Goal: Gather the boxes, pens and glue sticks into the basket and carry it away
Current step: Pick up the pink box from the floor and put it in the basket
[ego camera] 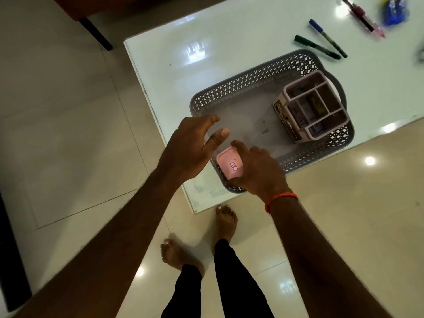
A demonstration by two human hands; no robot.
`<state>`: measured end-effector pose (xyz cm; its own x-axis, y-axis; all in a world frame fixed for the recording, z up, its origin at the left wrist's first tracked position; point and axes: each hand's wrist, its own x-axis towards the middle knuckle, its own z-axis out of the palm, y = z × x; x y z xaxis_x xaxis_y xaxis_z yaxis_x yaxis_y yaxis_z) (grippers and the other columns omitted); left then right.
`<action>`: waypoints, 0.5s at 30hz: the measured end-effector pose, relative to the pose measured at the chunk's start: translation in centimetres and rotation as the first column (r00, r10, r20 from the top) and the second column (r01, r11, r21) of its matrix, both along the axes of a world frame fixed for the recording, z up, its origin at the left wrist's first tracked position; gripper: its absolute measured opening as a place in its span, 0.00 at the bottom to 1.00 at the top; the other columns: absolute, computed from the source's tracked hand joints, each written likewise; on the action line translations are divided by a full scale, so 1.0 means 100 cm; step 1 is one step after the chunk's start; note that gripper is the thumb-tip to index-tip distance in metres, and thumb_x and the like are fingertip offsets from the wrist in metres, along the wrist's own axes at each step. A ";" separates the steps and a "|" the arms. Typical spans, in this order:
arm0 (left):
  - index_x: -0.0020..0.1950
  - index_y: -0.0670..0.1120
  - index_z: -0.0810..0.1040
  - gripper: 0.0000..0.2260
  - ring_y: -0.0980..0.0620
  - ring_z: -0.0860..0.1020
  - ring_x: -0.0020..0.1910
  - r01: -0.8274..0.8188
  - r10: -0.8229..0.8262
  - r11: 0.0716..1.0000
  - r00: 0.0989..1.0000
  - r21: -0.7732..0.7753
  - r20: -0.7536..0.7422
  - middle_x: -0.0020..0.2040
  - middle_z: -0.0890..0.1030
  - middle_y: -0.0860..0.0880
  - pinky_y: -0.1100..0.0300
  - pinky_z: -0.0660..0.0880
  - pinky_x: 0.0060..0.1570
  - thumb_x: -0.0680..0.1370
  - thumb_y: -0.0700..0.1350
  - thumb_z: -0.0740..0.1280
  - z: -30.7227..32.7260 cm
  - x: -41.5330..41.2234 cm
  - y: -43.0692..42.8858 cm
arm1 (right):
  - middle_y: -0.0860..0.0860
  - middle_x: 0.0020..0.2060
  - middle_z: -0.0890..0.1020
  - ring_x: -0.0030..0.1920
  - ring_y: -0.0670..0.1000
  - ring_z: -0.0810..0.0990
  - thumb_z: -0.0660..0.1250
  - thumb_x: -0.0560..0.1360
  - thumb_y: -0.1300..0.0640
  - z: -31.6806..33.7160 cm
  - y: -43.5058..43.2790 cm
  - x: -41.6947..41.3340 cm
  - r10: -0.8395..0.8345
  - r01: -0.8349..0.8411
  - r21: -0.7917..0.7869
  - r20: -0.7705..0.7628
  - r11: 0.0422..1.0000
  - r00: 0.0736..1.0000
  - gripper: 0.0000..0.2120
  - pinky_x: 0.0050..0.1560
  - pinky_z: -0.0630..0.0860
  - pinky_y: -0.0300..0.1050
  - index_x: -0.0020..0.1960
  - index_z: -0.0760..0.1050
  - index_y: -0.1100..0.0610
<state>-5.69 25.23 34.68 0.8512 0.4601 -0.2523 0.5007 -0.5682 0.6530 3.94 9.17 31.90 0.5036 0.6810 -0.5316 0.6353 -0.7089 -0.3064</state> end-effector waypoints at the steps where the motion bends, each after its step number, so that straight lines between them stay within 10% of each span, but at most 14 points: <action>1: 0.71 0.48 0.73 0.26 0.50 0.71 0.69 -0.005 0.005 1.000 1.000 0.011 0.019 0.69 0.77 0.49 0.59 0.68 0.60 0.80 0.63 0.55 0.002 -0.004 -0.001 | 0.58 0.61 0.76 0.60 0.59 0.75 0.76 0.69 0.43 0.001 -0.002 -0.001 0.005 -0.005 -0.007 0.001 1.000 1.000 0.45 0.56 0.76 0.53 0.78 0.54 0.47; 15: 0.70 0.48 0.74 0.30 0.50 0.72 0.68 0.049 -0.046 0.994 0.998 0.098 -0.031 0.68 0.77 0.50 0.52 0.69 0.65 0.79 0.67 0.53 0.017 -0.075 -0.001 | 0.55 0.58 0.81 0.61 0.58 0.76 0.75 0.69 0.42 0.043 0.007 -0.023 0.030 -0.039 0.031 0.255 0.999 0.967 0.54 0.68 0.63 0.56 0.80 0.42 0.50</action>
